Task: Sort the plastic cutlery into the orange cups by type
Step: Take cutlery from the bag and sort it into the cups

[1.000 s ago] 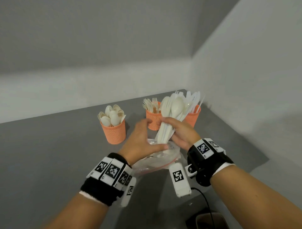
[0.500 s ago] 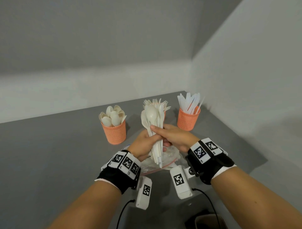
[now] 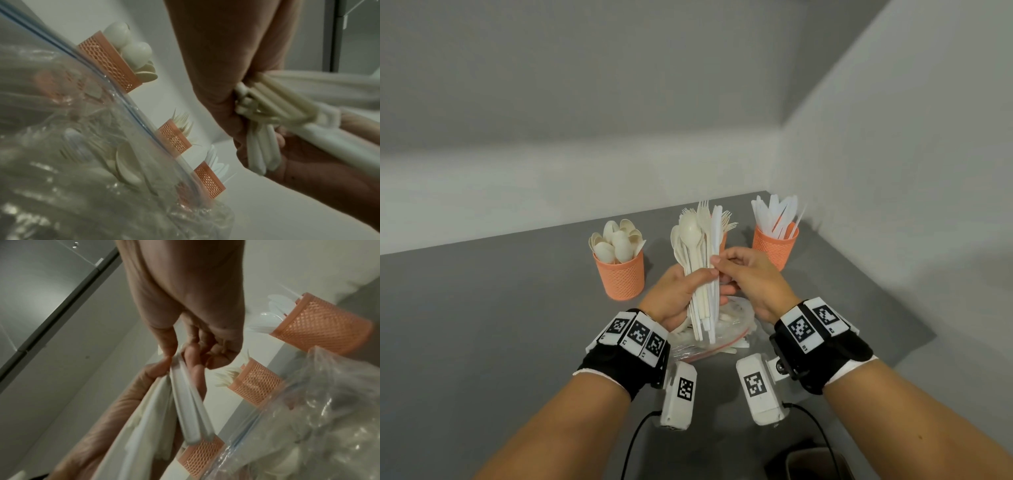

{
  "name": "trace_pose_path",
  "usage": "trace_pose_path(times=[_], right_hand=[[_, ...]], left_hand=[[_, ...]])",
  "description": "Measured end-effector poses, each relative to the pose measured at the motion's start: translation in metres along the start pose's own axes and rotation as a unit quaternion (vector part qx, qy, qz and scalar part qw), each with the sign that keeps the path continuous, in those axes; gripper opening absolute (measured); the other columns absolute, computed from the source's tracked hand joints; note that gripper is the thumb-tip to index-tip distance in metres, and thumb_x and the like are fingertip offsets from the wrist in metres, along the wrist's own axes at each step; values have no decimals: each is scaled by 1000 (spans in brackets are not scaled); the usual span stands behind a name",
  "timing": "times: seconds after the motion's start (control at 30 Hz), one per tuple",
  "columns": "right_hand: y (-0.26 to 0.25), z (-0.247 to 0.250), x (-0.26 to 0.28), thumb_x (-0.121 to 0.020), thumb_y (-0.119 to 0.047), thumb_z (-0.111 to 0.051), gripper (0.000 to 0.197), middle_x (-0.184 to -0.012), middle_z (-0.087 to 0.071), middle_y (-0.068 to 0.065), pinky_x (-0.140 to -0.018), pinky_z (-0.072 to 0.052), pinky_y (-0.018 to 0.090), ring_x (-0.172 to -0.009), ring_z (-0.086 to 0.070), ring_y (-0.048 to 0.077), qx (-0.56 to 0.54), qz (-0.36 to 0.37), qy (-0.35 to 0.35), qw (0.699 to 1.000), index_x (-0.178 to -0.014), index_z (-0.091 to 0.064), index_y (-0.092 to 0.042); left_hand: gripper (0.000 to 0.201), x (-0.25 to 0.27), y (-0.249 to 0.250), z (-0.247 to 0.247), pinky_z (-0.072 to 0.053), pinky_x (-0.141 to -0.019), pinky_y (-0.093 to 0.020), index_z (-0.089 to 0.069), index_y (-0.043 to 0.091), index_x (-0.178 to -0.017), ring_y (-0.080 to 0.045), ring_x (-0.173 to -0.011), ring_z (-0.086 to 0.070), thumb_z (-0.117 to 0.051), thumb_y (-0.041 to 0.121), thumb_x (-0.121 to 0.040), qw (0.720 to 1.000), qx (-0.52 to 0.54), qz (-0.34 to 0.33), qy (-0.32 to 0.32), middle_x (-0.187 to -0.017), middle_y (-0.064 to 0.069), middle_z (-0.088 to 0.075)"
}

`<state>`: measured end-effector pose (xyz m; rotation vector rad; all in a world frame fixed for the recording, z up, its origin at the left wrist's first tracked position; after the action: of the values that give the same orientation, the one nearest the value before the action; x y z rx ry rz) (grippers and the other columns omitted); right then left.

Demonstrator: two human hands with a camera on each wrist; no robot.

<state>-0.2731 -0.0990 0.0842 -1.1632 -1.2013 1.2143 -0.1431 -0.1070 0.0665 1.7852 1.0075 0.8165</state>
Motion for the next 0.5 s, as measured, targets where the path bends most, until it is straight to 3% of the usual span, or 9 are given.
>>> trace_pose_path(times=[0.1,0.23,0.37,0.5], right_hand=[[-2,-3,0,-94,-12,-51,15,-59,-58,-3,-45,-48,16,-44,-58,0,-2,-12,-10,1000,-98,-58,-1],[-4,-7,1,-94,-18,-53,14,-77,-64,5,-61,-57,26,-67,-65,13,44,-4,-39,998,-86,-59,-9],[-7,-8,2,-95,-17,-51,22,-67,-61,3,-47,-51,18,-50,-62,4,36,-12,-47,998,-74,-56,-10],[-7,-11,3,-99,-17,-41,22,-70,-63,2,-47,-50,18,-48,-62,3,14,-20,-44,999,-95,-58,-4]], left_hand=[[18,1,2,0,-60,-73,-32,-63,4,-98,-23,-79,-72,-47,2,-92,1000,8,-2,12,-93,-17,-70],[19,2,3,1,-60,-70,-31,-62,6,-105,-24,-81,-72,-50,2,-91,1000,11,-5,17,-94,-16,-72],[20,4,1,1,-60,-69,-31,-62,8,-106,-22,-77,-72,-53,2,-89,1000,23,-10,18,-93,-17,-70],[18,5,2,4,-60,-69,-32,-63,9,-105,-22,-80,-72,-55,5,-90,999,20,-10,31,-91,-13,-72]])
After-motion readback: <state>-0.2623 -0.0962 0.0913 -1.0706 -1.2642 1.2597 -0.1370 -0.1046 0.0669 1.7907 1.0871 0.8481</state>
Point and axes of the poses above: each hand's wrist, its own x-axis away from the middle knuckle, its own z-axis out of the back of the hand, y = z × x, the point moved 1 cm from there along -x, towards the middle knuckle
